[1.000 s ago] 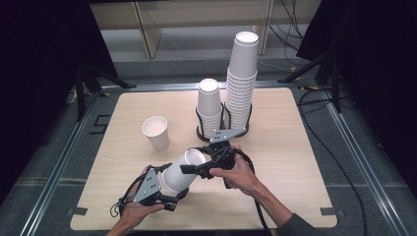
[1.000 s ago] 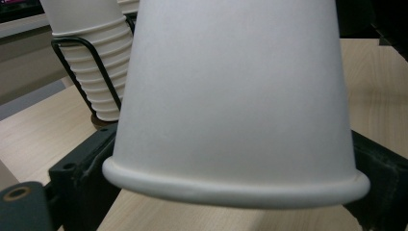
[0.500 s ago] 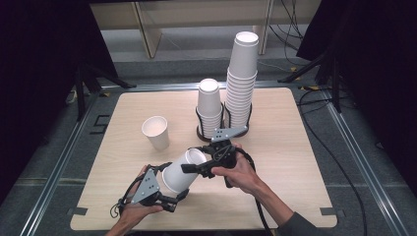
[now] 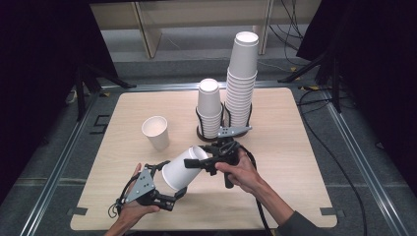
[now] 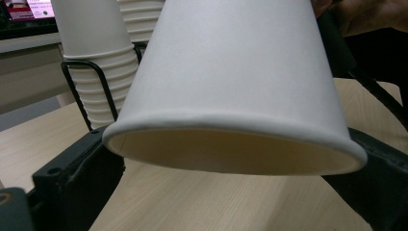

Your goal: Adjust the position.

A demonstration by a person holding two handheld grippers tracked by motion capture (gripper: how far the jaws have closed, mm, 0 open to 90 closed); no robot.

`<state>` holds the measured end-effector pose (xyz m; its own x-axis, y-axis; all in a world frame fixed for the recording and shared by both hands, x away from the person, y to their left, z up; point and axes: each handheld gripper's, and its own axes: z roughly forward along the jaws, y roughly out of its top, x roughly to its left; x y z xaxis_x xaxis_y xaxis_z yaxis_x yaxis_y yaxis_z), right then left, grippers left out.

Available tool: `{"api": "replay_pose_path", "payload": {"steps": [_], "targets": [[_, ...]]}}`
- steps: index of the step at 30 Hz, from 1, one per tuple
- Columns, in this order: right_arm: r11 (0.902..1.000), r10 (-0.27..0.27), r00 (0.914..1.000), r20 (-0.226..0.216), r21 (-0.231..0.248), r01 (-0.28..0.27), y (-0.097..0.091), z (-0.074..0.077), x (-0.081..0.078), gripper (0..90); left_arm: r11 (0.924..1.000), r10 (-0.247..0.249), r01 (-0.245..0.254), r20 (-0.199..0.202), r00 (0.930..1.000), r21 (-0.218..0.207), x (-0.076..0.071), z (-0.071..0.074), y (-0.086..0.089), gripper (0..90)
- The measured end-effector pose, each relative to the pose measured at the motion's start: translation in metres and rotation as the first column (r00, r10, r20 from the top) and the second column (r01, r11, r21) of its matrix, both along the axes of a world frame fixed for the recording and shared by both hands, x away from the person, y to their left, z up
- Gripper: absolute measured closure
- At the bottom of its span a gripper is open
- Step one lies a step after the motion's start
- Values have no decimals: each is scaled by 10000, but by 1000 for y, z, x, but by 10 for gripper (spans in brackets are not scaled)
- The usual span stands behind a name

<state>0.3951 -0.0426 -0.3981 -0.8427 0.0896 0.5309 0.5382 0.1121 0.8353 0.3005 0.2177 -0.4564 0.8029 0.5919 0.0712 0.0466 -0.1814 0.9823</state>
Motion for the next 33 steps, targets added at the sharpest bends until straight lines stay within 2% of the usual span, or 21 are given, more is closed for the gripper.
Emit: {"api": "replay_pose_path", "payload": {"steps": [1,2,3,5,6,7,8,12,13,15,18,21,22,24,25,27,28,29,30,32,33], "targets": [[10000,37,9998,186,49,-38,0,-2,2,255,9999,43,-43,1,10000,-132,-1,0,0,15],[10000,22,9998,178,72,-23,1,-2,2,255,9994,19,-15,95,10000,-341,0,0,0,15],[10000,-51,9993,379,86,48,1,-3,3,255,9997,30,-29,55,10000,-242,-1,1,1,15],[9999,26,9998,183,104,-28,1,-3,2,255,9997,31,-28,127,9999,-246,-2,2,1,14],[9999,6,9997,251,114,-9,1,-3,2,255,9996,31,-27,108,9999,-283,-2,2,0,13],[9999,-21,9996,272,104,18,1,-3,2,255,9983,-48,61,224,9997,-575,-1,1,-1,12],[10000,23,10000,63,34,-23,2,-3,1,255,9989,1,6,151,9999,-462,-2,2,0,12],[9998,29,10000,58,184,-30,2,-6,2,255,9990,-24,31,149,9999,-445,-2,4,1,13],[9998,31,10000,63,190,-32,2,-6,2,255,9976,-90,105,225,9997,-684,-1,3,0,17],[9998,22,10000,6,179,-22,2,-6,2,255,9993,-27,29,69,10000,-385,-2,5,2,26],[9998,48,10000,-32,217,-47,2,-6,3,254,9996,-65,66,44,10000,-288,-1,6,4,45],[9998,44,10000,-8,178,-44,2,-7,3,251,9989,-162,168,129,9998,-434,0,5,2,64],[9998,180,9997,-140,116,-179,1,-7,3,247,9999,-108,108,26,9999,-87,-1,7,4,72],[9998,188,9997,-151,105,-187,1,-7,3,245,9999,-155,154,12,9999,26,-1,7,4,75],[9996,274,9995,-174,-87,-276,1,-6,3,242,9996,-235,235,-13,9997,152,-1,8,5,83],[9993,294,9994,202,-225,-290,0,-5,3,244,9993,-290,292,-81,9995,217,-1,8,5,90],[9984,287,9992,280,-500,-273,0,-3,2,240,9979,-418,428,-208,9989,486,-1,8,5,93],[9975,333,9971,688,-646,-288,0,-3,3,231,9974,-593,599,-146,9981,400,1,7,3,96],[9966,363,9959,832,-770,-299,0,-3,3,219,9964,-583,597,-251,9980,599,0,7,4,99],[9933,519,9955,794,-1074,-432,-1,-2,2,220,9954,-596,617,-308,9977,738,-1,8,4,105],[9925,623,9938,924,-1107,-519,0,-4,3,218,9944,-629,654,-320,9975,831,-1,8,3,107]]}}
